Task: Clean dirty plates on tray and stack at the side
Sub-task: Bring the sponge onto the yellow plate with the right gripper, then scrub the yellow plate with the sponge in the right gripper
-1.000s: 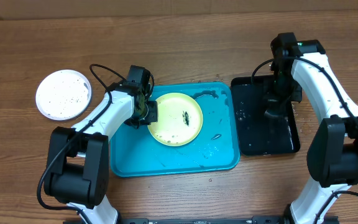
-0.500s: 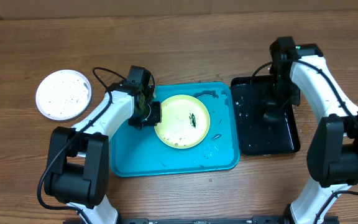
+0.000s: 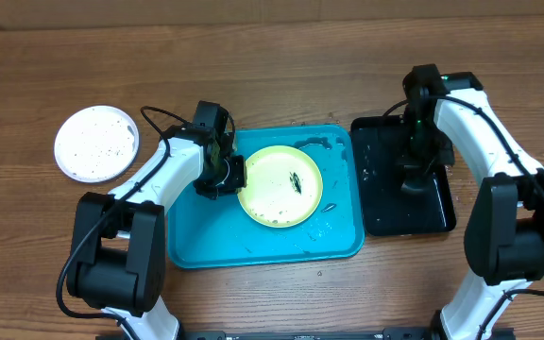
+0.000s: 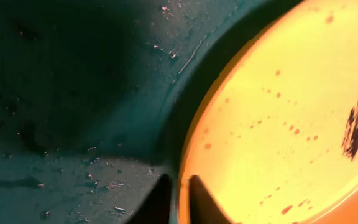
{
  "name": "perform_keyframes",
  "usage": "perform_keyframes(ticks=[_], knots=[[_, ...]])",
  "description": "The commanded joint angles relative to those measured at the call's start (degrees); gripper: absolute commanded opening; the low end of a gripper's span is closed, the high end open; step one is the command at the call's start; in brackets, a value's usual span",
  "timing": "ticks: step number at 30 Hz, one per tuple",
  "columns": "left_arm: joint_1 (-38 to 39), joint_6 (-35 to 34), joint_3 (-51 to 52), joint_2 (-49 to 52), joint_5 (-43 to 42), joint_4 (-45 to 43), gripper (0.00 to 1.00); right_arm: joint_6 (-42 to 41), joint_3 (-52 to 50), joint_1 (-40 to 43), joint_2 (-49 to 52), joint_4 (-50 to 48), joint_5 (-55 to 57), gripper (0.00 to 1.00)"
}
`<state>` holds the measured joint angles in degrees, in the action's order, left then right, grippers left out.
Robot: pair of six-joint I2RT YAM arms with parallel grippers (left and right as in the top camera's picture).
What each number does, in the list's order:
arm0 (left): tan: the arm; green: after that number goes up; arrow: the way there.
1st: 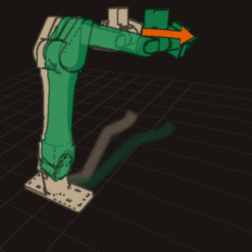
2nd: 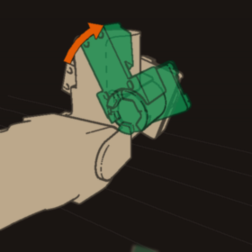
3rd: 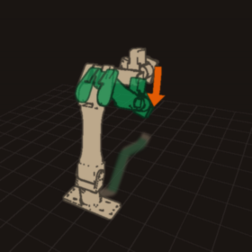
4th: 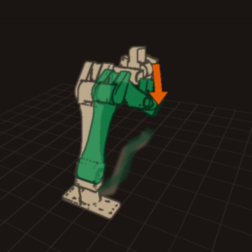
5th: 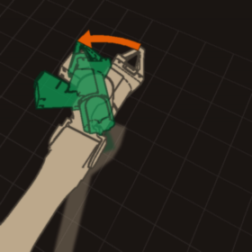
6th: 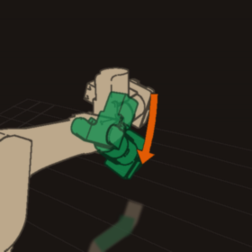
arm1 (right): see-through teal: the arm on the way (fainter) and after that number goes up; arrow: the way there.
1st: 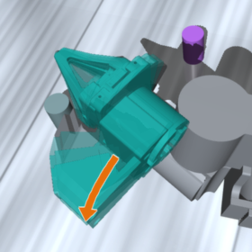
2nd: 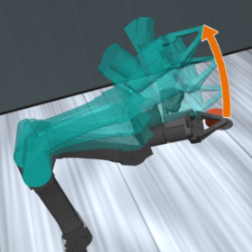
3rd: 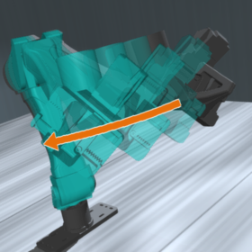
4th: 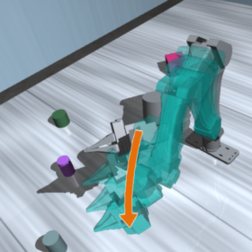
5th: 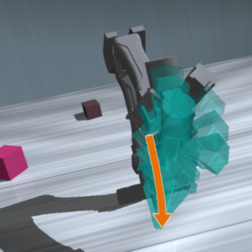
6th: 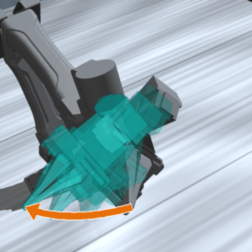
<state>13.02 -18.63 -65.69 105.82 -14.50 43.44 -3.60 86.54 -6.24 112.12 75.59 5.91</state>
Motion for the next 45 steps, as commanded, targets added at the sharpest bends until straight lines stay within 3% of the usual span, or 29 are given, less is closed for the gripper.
perform_keyframes(ticks=[1,4,20,29,34,39,45], knots=[[-0.24,-1.11,-0.83,-0.57,0.22,-1.09,0.16,3.54,1.49,-1.07,-1.55,-0.28,0.79,0.04],[-0.24,-1.09,-0.83,-0.57,0.48,-1.44,0.04,3.67,3.06,-1.55,-1.55,-0.02,3.06,0.04],[-0.35,-5.84,-0.79,-0.55,-0.15,-1.6,0.04,1.88,14.69,-2.49,-1.55,7.1,1.4,0.04],[-0.13,-5.81,-0.76,-0.55,-0.17,-1.9,0.04,1.86,19.63,-4.52,-1.55,9.97,-18.99,0.04],[-0.13,-5.57,-0.76,-0.55,-0.15,-1.86,0.04,1.53,19.61,-10.93,-1.53,6.01,-27.26,0.04],[-0.13,-5.11,-0.76,-0.55,-0.15,-1.77,0.04,0.55,19.58,-19.41,-1.46,1.16,-24.87,0.04],[-0.13,-4.5,-0.76,-0.55,-0.15,-1.49,0.04,-5.57,17.46,-28.11,-0.46,-5.14,-9.14,0.04]])
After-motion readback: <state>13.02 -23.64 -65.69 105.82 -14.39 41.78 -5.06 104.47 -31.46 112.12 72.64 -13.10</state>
